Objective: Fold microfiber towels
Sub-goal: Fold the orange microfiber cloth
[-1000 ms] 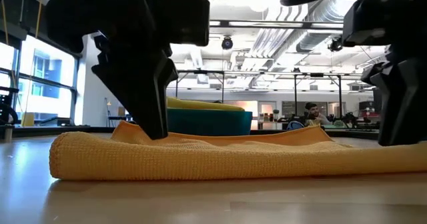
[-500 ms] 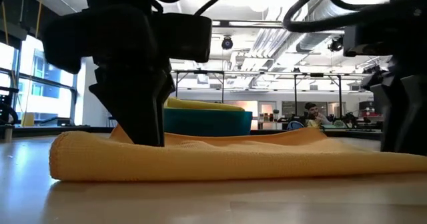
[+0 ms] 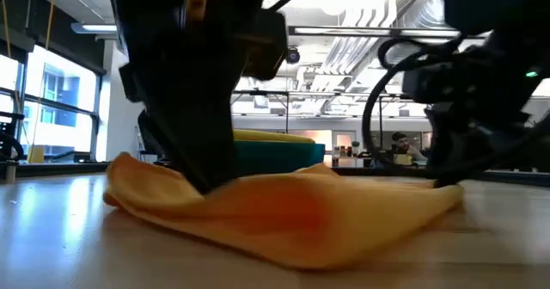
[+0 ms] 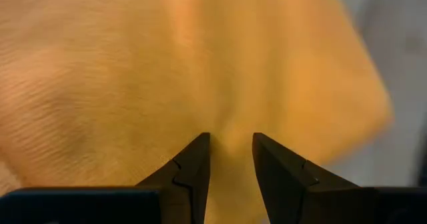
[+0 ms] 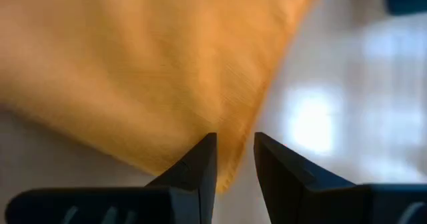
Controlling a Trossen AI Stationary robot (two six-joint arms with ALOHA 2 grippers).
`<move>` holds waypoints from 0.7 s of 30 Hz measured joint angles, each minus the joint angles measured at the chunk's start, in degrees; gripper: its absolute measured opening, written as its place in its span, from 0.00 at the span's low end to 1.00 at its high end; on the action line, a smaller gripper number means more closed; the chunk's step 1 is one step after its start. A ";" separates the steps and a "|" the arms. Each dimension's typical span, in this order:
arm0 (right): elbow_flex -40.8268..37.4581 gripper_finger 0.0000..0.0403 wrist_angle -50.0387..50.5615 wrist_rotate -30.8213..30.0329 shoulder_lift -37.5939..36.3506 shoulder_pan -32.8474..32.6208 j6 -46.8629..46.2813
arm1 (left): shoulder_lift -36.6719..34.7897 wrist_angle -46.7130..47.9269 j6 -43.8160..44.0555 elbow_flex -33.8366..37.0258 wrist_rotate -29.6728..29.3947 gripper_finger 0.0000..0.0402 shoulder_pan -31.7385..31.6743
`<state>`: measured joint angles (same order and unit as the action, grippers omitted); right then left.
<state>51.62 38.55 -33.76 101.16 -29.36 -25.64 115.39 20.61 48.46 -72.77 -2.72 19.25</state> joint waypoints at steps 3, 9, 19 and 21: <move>0.00 0.23 3.40 -2.66 0.00 2.17 0.74 | 0.00 -3.52 -1.88 0.00 0.96 0.25 0.04; 0.00 0.23 11.49 -3.29 -2.37 3.17 -3.35 | 0.00 -0.29 -7.85 -1.57 0.89 0.25 -0.58; 0.02 0.23 8.00 8.81 -9.69 -3.15 -23.71 | -0.17 13.59 -21.31 -8.65 0.74 0.25 -1.80; 0.02 0.23 4.74 10.20 -9.57 -5.35 -27.21 | -0.17 15.49 -23.57 -9.08 0.74 0.25 -1.82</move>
<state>51.64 43.29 -23.56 91.60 -34.71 -52.85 115.22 36.10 24.89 -81.85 -1.98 17.43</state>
